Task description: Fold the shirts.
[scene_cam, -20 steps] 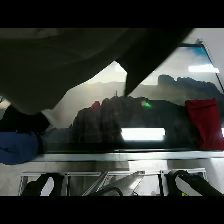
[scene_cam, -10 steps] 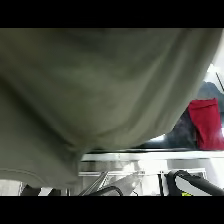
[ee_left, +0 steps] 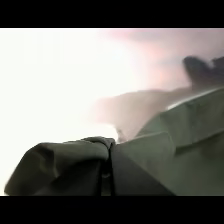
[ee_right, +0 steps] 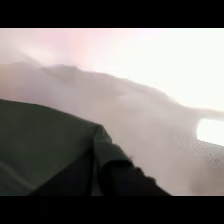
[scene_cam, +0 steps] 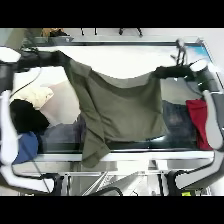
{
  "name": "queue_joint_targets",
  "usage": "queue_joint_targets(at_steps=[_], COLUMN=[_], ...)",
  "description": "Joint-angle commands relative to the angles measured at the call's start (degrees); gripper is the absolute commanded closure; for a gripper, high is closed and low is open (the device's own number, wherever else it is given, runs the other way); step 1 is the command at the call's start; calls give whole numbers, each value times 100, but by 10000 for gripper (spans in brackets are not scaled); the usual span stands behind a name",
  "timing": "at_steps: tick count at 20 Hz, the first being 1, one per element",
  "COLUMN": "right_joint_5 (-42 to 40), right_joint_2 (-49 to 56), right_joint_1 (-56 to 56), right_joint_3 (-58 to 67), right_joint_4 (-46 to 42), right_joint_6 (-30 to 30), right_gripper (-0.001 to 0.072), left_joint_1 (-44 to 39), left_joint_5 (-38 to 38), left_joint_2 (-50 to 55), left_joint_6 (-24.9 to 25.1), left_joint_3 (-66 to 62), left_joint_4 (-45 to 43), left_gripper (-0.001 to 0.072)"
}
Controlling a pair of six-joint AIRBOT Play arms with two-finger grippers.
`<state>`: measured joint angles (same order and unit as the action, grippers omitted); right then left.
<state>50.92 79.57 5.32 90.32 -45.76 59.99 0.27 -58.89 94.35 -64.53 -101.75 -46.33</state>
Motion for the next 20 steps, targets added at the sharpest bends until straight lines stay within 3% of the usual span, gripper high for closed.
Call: queue_joint_targets(at_steps=[1, 3, 5, 7, 9, 10, 13, 15, 20], right_joint_5=[-1128, -874, -11, 1110, 2068, 2439, 2870, 2861, 2691], right_joint_2=[1045, 1054, 848, 501, 308, 236, -9, -179, -278], right_joint_1=[131, 345, 739, 1307, 1858, 2105, 2638, 2787, 2747], right_joint_3=[-42, 164, 350, 363, 278, 85, -1123, -2020, -3261], right_joint_4=[446, 310, 68, -105, -173, -164, -162, -164, -162], right_joint_6=[-24, -24, -13, 44, 44, 35, -153, -345, -627], right_gripper=[269, 258, 258, 259, 261, 291, 350, 349, 347], left_joint_1=[-101, 44, 251, 553, 721, 719, 396, 9, -697], left_joint_5=[-776, -1314, -1574, -2050, -2573, -2660, -2144, -1593, -1097], left_joint_2=[1762, 2061, 1847, 1283, 833, 570, -234, -708, -1462], left_joint_6=[-503, -844, -1110, -1338, -1552, -1572, -1543, -1521, -1357], left_joint_3=[-1290, -1976, -1899, -1156, -321, 295, 2417, 3757, 5340], left_joint_4=[-214, -214, -216, -216, -221, -221, -216, -205, -227], left_gripper=[21, 3, 3, 3, 51, 52, 51, 52, 52])
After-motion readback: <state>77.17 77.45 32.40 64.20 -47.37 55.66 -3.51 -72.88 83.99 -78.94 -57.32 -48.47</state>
